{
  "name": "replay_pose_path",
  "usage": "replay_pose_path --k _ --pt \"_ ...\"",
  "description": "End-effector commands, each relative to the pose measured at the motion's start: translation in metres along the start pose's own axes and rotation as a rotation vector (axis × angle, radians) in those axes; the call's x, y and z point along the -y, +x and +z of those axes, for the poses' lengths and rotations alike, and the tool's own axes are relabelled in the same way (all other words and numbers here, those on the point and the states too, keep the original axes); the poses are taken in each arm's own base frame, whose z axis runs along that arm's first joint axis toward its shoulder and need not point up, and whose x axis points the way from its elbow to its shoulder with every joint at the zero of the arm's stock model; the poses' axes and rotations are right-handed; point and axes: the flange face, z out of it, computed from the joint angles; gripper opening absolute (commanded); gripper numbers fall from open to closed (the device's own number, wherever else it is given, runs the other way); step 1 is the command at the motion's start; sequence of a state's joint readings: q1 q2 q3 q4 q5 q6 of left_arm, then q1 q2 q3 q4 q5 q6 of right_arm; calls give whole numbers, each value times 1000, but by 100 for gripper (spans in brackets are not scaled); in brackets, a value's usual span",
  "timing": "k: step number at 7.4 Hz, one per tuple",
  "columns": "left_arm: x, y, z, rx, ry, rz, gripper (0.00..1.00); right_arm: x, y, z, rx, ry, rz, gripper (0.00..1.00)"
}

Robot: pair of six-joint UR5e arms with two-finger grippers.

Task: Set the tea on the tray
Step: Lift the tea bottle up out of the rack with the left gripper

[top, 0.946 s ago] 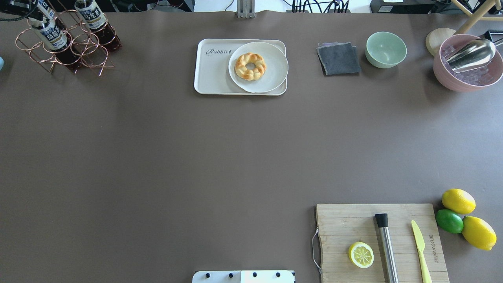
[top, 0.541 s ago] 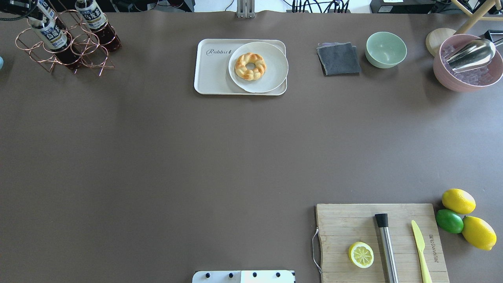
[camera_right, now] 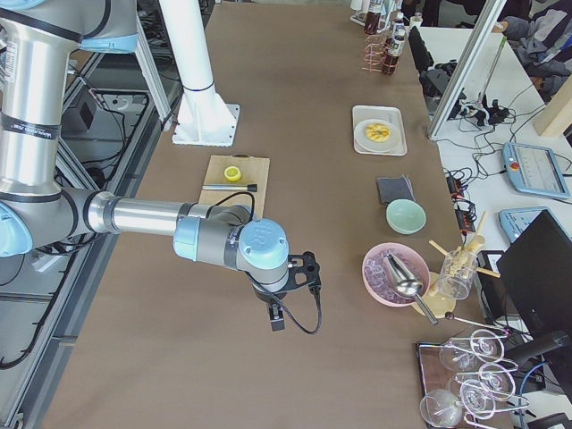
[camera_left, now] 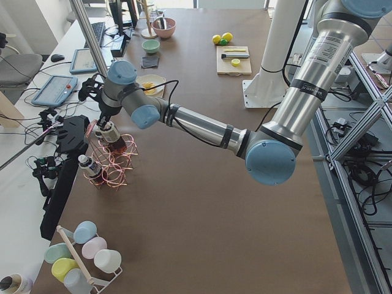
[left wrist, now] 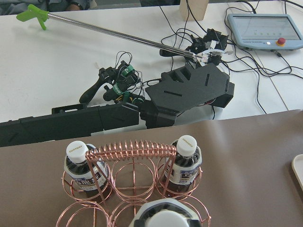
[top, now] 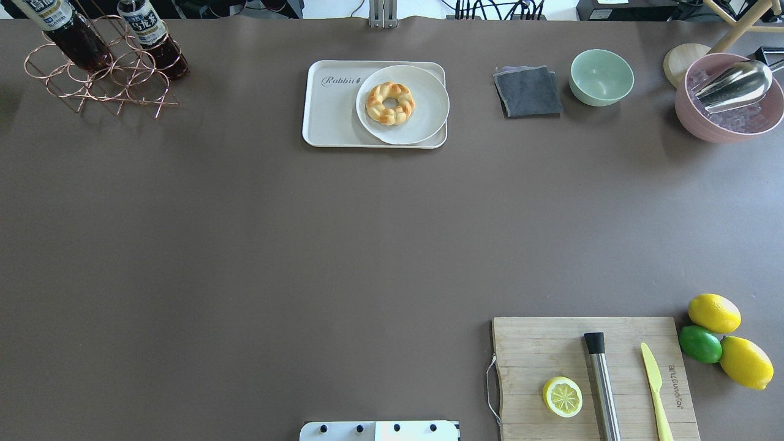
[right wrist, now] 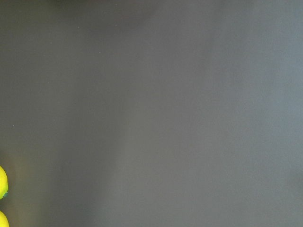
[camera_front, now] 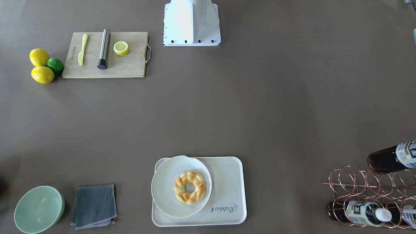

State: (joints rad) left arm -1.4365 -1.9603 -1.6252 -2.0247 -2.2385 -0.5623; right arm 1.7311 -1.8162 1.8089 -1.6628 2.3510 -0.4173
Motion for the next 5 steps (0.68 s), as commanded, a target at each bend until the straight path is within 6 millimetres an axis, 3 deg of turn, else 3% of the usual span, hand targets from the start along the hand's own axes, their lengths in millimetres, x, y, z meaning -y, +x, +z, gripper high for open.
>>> replay_pose_path --k 1,2,5 --pt "-33 65 -47 -16 -39 -24 0 0 0 0 0 1 1 100" --pt "-44 110 -35 -26 -54 -50 0 0 0 1 4 0 1 100" --pt "-106 279 18 -35 -47 -82 0 1 -2 1 22 8 1 100"
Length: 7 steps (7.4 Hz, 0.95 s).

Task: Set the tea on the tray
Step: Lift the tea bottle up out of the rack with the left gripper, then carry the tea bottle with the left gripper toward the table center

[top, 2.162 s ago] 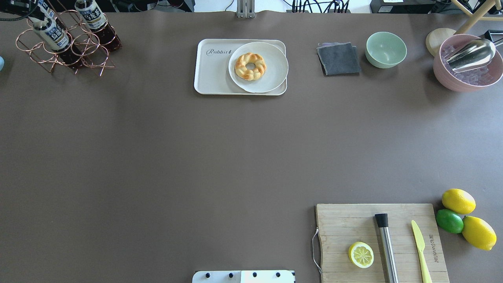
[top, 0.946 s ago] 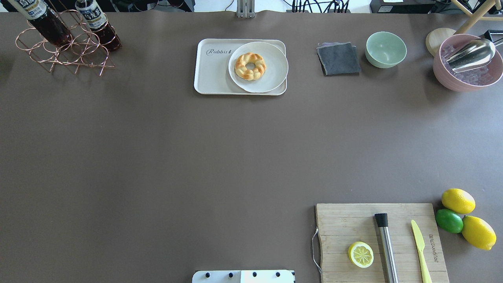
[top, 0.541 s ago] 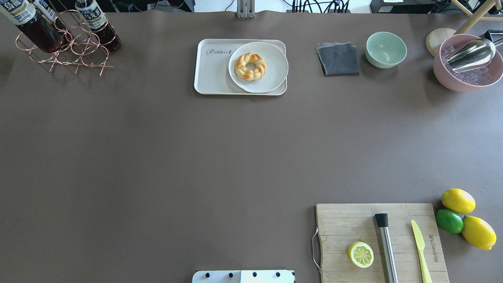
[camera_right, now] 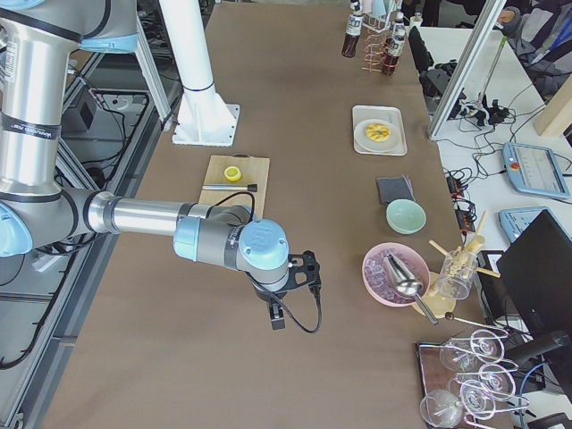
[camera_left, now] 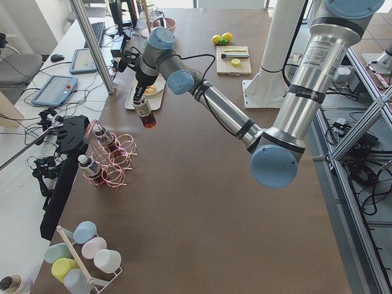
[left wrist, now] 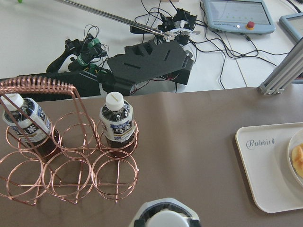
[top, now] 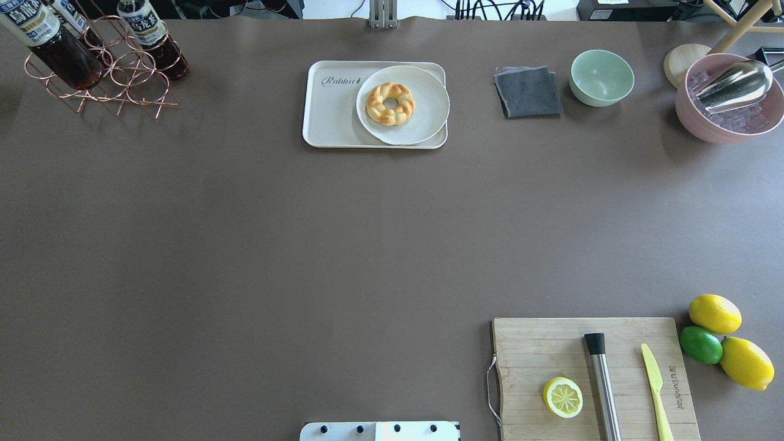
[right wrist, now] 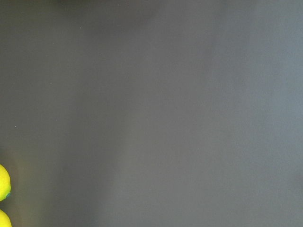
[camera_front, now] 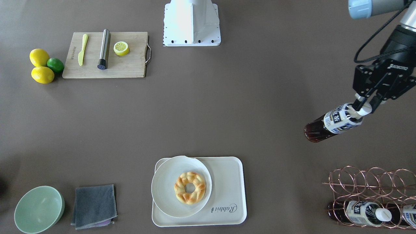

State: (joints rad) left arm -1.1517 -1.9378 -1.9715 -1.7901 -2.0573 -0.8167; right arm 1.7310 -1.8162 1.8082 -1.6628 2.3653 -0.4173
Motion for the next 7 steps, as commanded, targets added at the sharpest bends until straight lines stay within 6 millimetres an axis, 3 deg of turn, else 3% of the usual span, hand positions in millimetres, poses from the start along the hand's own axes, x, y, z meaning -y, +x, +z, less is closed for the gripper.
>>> replay_pose_path --k 1,2,3,5,7 --pt "-74 168 39 14 1 3 0 0 -1 0 10 5 0 100" --pt "-105 254 36 50 13 31 0 0 0 0 10 4 2 100" --pt "-125 292 33 67 12 52 0 1 -1 0 10 4 -1 100" --pt "-176 345 43 62 46 121 0 1 -3 0 28 13 0 100" --pt "-196 368 62 77 30 146 0 0 -3 0 32 14 2 100"
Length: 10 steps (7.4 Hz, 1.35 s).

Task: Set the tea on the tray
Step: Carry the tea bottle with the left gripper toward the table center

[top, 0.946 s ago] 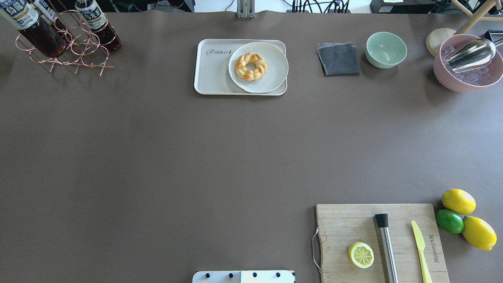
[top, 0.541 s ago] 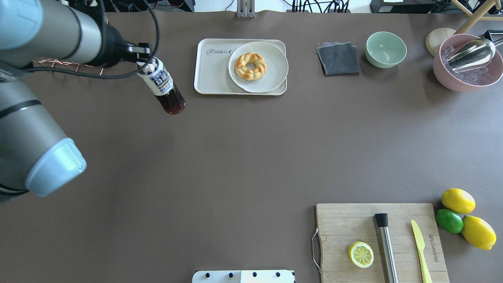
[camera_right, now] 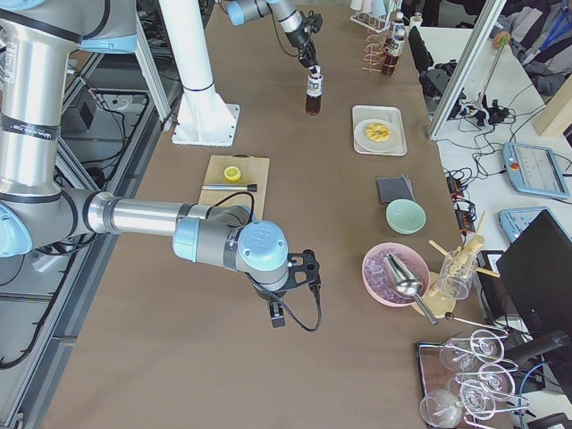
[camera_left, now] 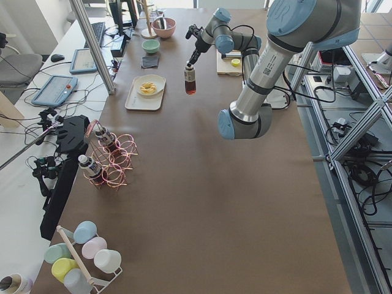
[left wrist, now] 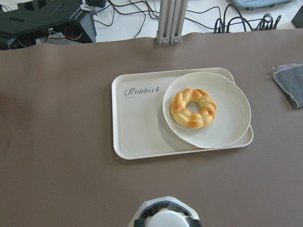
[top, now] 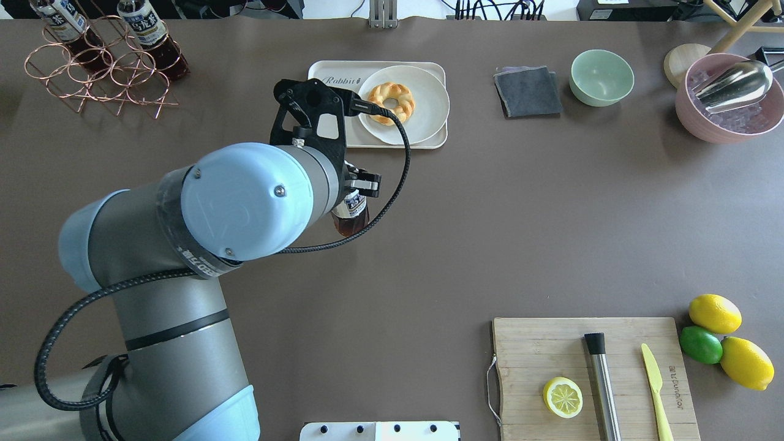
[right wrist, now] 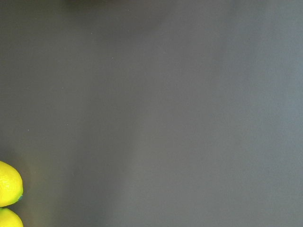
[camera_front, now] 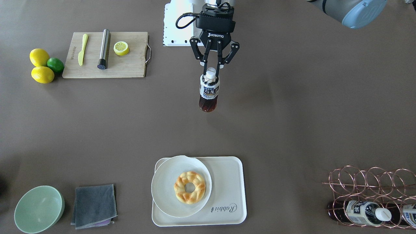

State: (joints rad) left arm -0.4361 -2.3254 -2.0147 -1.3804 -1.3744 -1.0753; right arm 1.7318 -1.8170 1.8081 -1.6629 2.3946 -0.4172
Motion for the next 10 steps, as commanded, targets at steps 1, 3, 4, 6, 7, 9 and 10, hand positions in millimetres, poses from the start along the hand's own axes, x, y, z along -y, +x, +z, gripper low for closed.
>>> replay_pose_path --k 1,3,4,6,7,9,10 --pt "-31 38 20 18 -20 11 0 0 -1 0 6 2 0 100" --pt "-40 50 18 17 -6 22 0 1 -1 0 5 3 -2 100" --pt "-41 49 19 18 -8 21 0 0 -1 0 6 2 -1 100" --pt "-49 52 20 16 -18 29 3 0 -1 0 6 2 -3 100" --pt "-54 54 21 13 -23 35 5 0 -1 0 6 2 -3 100" --pt "-57 56 22 9 -26 34 18 0 -1 0 6 2 -1 100" --pt "-59 55 22 9 -29 35 29 -5 0 2 9 -1 -3 100"
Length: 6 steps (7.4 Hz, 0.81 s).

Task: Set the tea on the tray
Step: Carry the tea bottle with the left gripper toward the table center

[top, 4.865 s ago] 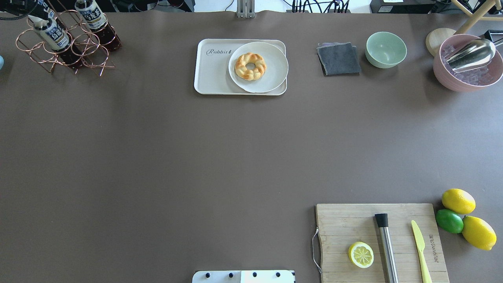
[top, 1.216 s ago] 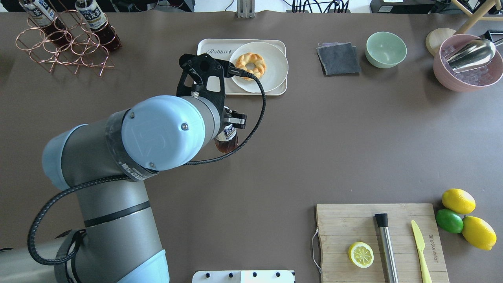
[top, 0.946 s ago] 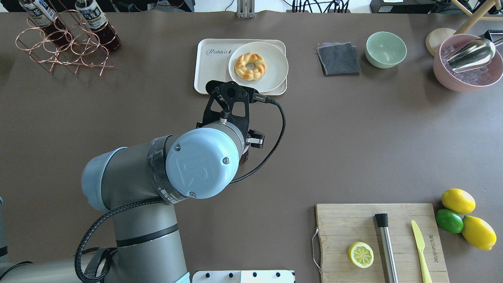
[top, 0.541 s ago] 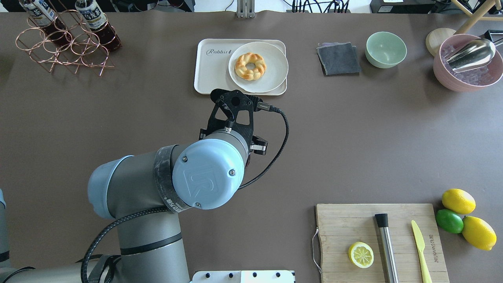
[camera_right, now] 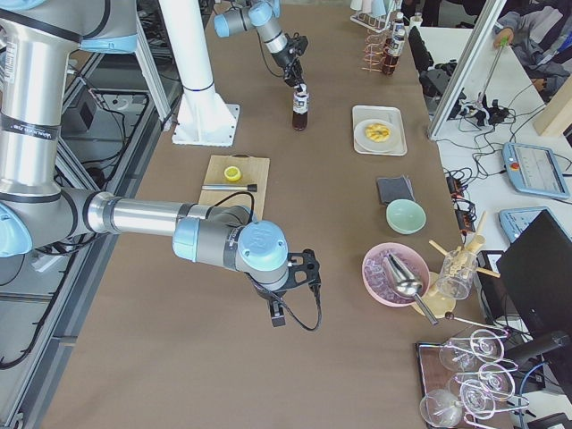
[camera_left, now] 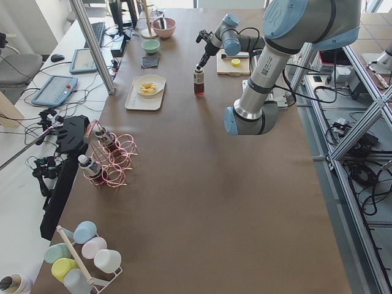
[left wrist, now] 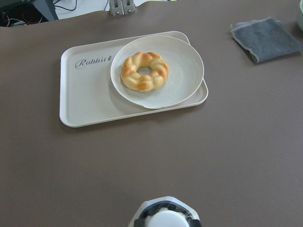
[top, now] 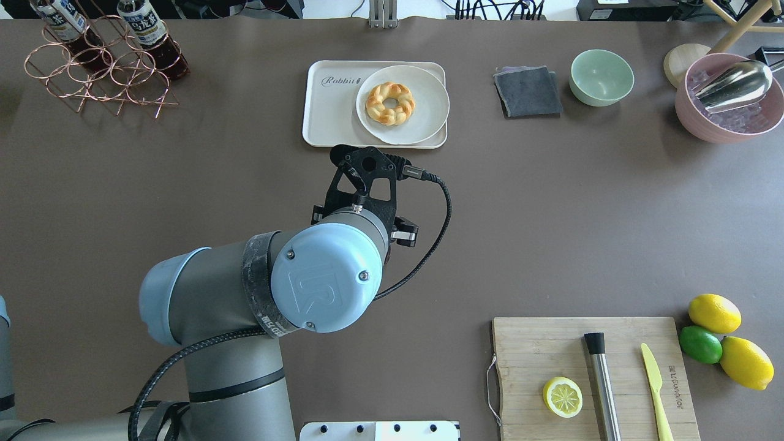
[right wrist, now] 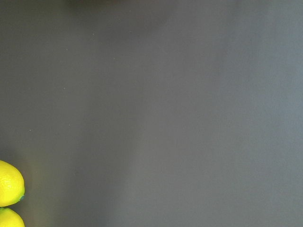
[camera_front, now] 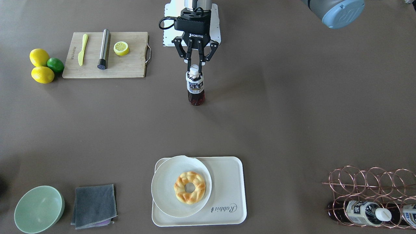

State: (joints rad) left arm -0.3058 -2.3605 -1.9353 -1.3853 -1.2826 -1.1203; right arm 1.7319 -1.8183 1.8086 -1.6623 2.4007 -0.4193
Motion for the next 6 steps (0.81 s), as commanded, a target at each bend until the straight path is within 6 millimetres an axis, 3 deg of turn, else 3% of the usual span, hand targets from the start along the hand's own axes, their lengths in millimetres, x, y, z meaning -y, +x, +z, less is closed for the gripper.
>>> replay_pose_path --k 1,2,3,4,5,6 --pt "-4 -1 1 0 -5 2 56 -5 -1 1 4 -2 -4 100" --pt "-4 -3 2 2 -4 1 70 -3 -4 -1 13 8 -9 100" --pt "-3 -4 -1 -3 0 -1 78 1 -9 -6 9 24 -24 100" --pt "1 -7 -14 -25 10 -10 78 11 -26 -22 4 82 -63 100" --pt "5 -18 -21 -33 17 -12 78 26 -57 -29 39 98 0 100" --pt "19 -46 -24 -20 28 -16 78 48 -99 -31 48 111 30 100"
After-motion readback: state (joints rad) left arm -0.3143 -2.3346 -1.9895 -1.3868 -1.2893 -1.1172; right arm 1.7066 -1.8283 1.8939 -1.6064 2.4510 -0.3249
